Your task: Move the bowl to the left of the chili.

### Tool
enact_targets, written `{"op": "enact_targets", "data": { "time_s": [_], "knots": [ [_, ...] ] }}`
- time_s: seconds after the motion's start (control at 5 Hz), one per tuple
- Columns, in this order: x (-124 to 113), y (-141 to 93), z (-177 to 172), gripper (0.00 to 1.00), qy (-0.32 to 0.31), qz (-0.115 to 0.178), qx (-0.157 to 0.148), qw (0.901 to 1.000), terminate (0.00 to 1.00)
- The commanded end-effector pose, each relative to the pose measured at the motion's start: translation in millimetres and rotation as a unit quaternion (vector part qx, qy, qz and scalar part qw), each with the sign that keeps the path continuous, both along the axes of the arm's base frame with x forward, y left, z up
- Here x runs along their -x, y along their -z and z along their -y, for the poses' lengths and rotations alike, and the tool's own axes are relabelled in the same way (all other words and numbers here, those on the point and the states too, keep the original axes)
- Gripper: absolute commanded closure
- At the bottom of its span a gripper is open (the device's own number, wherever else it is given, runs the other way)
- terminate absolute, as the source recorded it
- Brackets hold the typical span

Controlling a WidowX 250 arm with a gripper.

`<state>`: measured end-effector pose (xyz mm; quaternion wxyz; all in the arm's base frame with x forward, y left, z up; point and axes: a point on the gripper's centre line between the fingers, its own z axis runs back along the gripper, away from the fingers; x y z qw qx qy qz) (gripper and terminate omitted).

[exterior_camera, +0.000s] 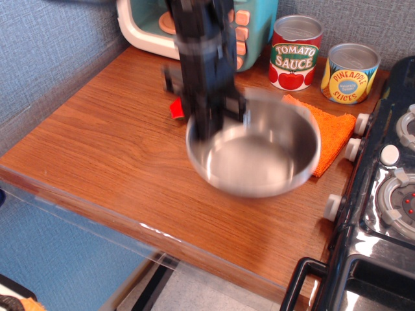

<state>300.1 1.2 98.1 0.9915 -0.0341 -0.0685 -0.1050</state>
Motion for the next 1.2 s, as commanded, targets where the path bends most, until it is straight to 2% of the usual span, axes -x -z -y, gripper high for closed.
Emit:
{"op": "enact_targets", "data": {
  "time_s": [0.0, 0.2, 0.4, 0.6, 1.0],
  "knots": [
    [-42, -40, -105, 1.0, -0.157, 0.043, 0.006, 0.9866, 0.0],
    [-50, -31, -157, 1.0, -0.217, 0.029, 0.0, 0.9758, 0.0],
    [-50, -19, -192, 1.0, -0.262, 0.011, -0.004, 0.965, 0.0],
    [-53, -11, -205, 1.0, -0.275, -0.007, -0.017, 0.9612, 0.0],
    [-60, 20, -216, 1.0, -0.289, -0.043, -0.035, 0.9558, 0.0]
  ]
}}
